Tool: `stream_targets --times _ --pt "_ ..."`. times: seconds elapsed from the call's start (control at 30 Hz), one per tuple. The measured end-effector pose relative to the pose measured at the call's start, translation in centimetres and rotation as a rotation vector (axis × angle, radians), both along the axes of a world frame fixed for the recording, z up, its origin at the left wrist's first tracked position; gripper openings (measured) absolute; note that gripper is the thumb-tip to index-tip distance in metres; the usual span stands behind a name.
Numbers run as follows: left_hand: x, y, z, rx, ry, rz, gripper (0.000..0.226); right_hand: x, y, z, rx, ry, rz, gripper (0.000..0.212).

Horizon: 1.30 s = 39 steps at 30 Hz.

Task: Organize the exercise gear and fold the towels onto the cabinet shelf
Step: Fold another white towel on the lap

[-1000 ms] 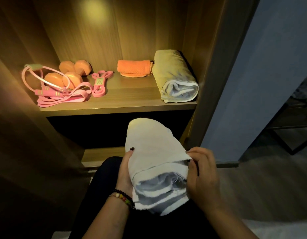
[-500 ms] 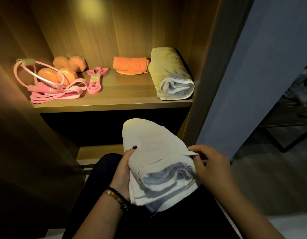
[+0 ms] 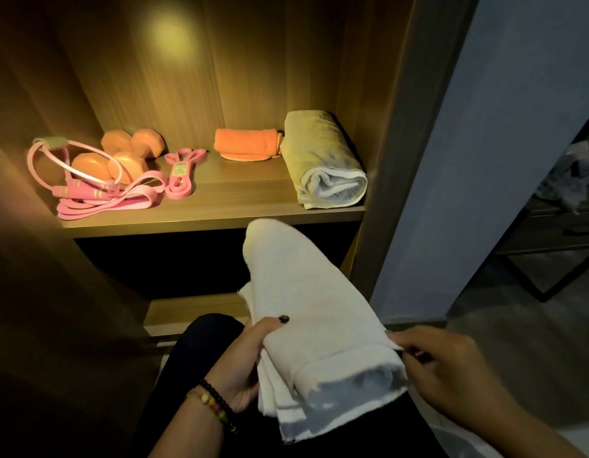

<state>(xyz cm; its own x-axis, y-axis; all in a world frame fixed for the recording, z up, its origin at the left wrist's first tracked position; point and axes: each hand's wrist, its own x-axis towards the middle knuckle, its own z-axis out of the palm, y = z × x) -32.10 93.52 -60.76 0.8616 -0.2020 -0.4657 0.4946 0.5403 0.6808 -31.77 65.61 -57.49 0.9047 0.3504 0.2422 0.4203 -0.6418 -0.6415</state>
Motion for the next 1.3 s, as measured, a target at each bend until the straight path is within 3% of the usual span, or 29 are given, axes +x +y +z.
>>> stream_targets --times 0.1,0.2,0.27,0.33,0.4,0.5,0.53,0.63,0.8,0.93,1.07,1.2,1.3 --pt "-0.1 -0.4 0.9 0.150 -0.175 0.062 0.075 1.2 -1.5 2.3 0.280 0.466 -0.049 0.033" --pt "-0.4 -1.3 2.1 0.184 -0.279 0.029 0.086 3.8 -0.4 3.8 0.444 0.547 -0.134 0.015" --pt "-0.5 -1.7 3.0 0.188 -0.338 -0.024 0.085 5.8 1.5 4.0 0.547 0.722 -0.148 0.041" --pt "-0.6 -1.9 3.8 0.203 -0.383 -0.083 0.087 7.7 3.4 4.4 0.850 0.974 -0.119 0.041" --pt "-0.6 -1.8 4.7 0.234 -0.433 -0.116 0.090 9.1 5.1 5.3 1.096 1.014 -0.125 0.028" --pt "0.1 -1.4 6.6 0.318 -0.483 -0.101 0.097 10.8 6.4 6.6 1.330 0.857 -0.054 0.015" --pt "0.6 -1.3 7.2 0.335 -0.488 -0.080 0.098 11.0 6.8 7.1 1.340 0.853 0.013 0.016" --pt "2.5 -0.9 8.8 0.281 -0.491 -0.022 0.103 12.3 6.6 7.0 1.255 0.952 0.175 0.064" --pt "6.3 -0.3 10.5 0.095 -0.441 0.141 0.118 13.8 6.3 6.7 1.201 1.052 0.209 0.084" --pt "8.1 -0.9 10.8 0.126 -0.439 0.226 0.086 13.9 6.8 6.4 1.189 1.037 0.178 0.061" --pt "9.6 -1.5 10.2 0.289 -0.310 0.493 0.058 13.3 7.0 5.1 1.175 1.102 0.065 0.036" --pt "11.4 -1.2 9.7 0.334 -0.227 0.605 0.038 11.4 6.9 2.3 1.094 1.251 0.082 0.078" --pt "14.0 0.0 9.9 0.277 -0.205 0.595 0.028 12.2 7.0 2.5 0.957 1.145 0.042 0.091"
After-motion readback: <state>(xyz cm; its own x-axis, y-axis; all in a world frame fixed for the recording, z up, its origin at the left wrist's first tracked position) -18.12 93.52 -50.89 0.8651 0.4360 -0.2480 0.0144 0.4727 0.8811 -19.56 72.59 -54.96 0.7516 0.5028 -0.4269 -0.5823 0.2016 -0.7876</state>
